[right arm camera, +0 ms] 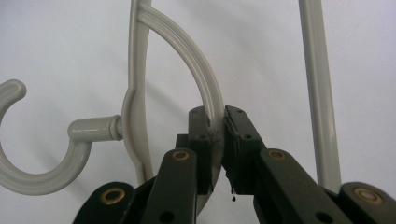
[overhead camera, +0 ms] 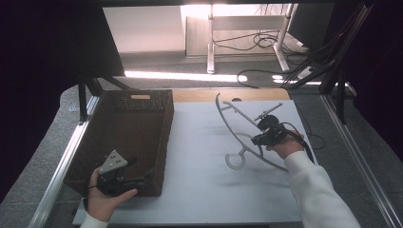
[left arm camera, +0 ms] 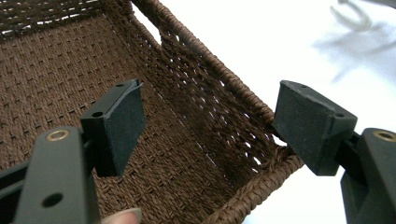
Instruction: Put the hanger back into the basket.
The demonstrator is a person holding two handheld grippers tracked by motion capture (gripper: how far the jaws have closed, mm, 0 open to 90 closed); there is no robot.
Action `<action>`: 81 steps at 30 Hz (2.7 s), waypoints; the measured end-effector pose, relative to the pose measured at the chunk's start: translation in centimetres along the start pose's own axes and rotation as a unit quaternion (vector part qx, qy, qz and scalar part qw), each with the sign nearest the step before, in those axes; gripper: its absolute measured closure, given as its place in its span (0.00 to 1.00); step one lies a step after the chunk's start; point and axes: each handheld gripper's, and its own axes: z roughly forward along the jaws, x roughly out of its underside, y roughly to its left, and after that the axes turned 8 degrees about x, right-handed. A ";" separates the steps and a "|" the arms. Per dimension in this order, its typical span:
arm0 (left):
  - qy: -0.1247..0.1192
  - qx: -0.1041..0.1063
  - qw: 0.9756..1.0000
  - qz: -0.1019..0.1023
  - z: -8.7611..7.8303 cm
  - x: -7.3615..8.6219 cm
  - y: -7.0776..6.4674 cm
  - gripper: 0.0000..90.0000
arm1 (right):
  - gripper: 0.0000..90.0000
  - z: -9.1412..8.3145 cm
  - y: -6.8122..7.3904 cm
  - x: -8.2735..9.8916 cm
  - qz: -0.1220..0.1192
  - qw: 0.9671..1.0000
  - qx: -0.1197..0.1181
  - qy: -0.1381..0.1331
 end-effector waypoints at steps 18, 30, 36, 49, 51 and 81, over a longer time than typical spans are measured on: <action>-0.002 0.002 1.000 0.006 0.1 -0.1 -0.5 0.28 | 0.91 -4.7 0.8 -3.5 0.073 0.987 -0.079 -0.120; -0.020 0.048 0.999 0.009 1.0 -1.5 -2.5 0.28 | 0.91 -4.2 1.8 -3.8 0.084 0.983 -0.092 -0.135; -0.040 0.092 0.995 0.002 2.5 -3.4 -4.2 0.29 | 0.91 -4.3 2.4 -4.2 0.088 0.980 -0.101 -0.147; -0.054 0.142 0.988 -0.041 9.2 -6.4 -8.1 0.36 | 0.91 -4.8 3.3 -5.3 0.106 0.972 -0.112 -0.176; -0.052 0.151 0.986 -0.054 10.6 -6.6 -8.5 0.37 | 0.91 -4.7 3.4 -5.4 0.108 0.972 -0.111 -0.179; -0.143 0.202 0.954 -0.171 18.5 -8.7 -9.2 0.84 | 0.91 -2.3 4.2 -5.6 0.195 0.948 -0.116 -0.224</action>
